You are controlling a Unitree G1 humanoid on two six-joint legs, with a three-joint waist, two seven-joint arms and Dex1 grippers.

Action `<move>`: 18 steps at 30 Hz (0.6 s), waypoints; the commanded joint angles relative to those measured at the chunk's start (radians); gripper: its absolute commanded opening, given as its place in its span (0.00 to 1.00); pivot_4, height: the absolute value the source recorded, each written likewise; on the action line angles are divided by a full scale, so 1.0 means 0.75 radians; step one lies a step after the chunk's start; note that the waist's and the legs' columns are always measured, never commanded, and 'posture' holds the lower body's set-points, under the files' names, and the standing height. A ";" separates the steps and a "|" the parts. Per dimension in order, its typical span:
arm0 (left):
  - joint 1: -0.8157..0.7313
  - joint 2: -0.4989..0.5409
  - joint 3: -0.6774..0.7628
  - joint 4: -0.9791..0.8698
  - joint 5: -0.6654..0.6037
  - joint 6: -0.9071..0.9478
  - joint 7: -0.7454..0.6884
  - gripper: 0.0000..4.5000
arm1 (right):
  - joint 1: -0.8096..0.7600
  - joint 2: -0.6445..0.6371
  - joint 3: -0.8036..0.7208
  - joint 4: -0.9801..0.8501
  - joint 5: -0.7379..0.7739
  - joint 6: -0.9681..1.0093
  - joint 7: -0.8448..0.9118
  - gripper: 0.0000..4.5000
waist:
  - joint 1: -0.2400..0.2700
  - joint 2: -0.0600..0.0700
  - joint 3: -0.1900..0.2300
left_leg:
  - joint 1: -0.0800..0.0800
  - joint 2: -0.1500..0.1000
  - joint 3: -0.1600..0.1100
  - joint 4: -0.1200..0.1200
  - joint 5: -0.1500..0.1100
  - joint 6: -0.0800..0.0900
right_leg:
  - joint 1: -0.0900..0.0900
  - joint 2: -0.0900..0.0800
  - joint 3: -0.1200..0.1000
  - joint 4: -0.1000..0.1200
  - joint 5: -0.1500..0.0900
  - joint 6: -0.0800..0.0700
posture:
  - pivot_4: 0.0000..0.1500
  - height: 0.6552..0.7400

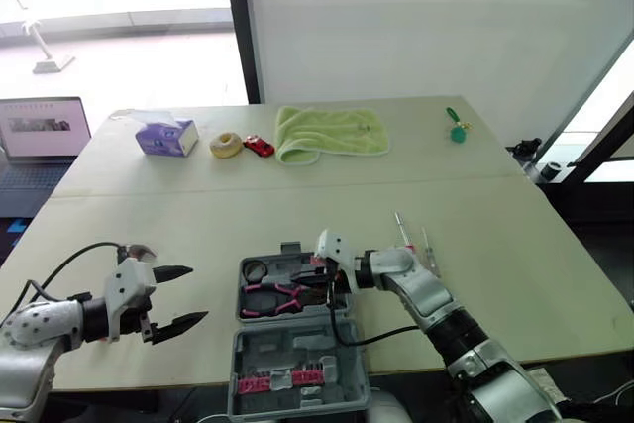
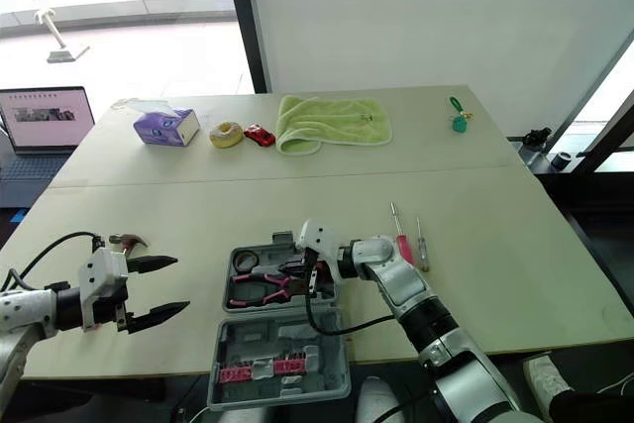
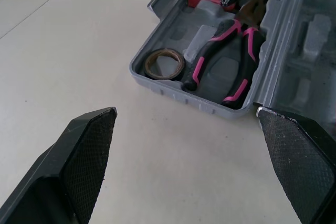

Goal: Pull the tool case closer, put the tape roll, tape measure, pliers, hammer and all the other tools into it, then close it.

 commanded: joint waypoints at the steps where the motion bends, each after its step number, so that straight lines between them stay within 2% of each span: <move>1: -0.019 0.004 0.003 -0.015 -0.013 -0.001 0.002 1.00 | 0.004 0.015 0.031 0.039 -0.042 -0.054 -0.006 0.01 | 0.000 0.000 0.000 | -0.001 0.000 0.000 0.000 0.000 0.000 | 0.000 0.000 0.000 0.000 0.000 0.000 | 1.00 1.00; 7: -0.009 0.007 0.003 -0.006 0.005 -0.011 0.009 1.00 | 0.001 0.022 0.058 0.146 -0.105 -0.105 -0.025 0.01 | -0.003 0.000 0.000 | -0.001 0.000 0.000 0.000 0.000 0.000 | -0.001 0.000 0.000 0.000 0.000 0.000 | 1.00 1.00; 12: -0.014 0.016 -0.008 0.002 0.028 -0.017 0.005 1.00 | -0.034 -0.018 0.179 0.291 -0.287 -0.099 -0.073 0.01 | -0.012 0.000 -0.001 | 0.001 0.000 0.001 0.000 0.000 0.000 | 0.001 0.001 0.000 0.000 0.000 0.000 | 1.00 1.00; 18: -0.015 0.019 -0.016 0.007 0.045 -0.013 0.018 1.00 | -0.037 0.014 0.075 0.215 -0.170 -0.172 -0.081 0.01 | -0.016 0.000 -0.001 | 0.015 0.000 -0.001 -0.002 0.000 0.000 | 0.010 0.000 -0.001 -0.002 -0.003 -0.004 | 1.00 1.00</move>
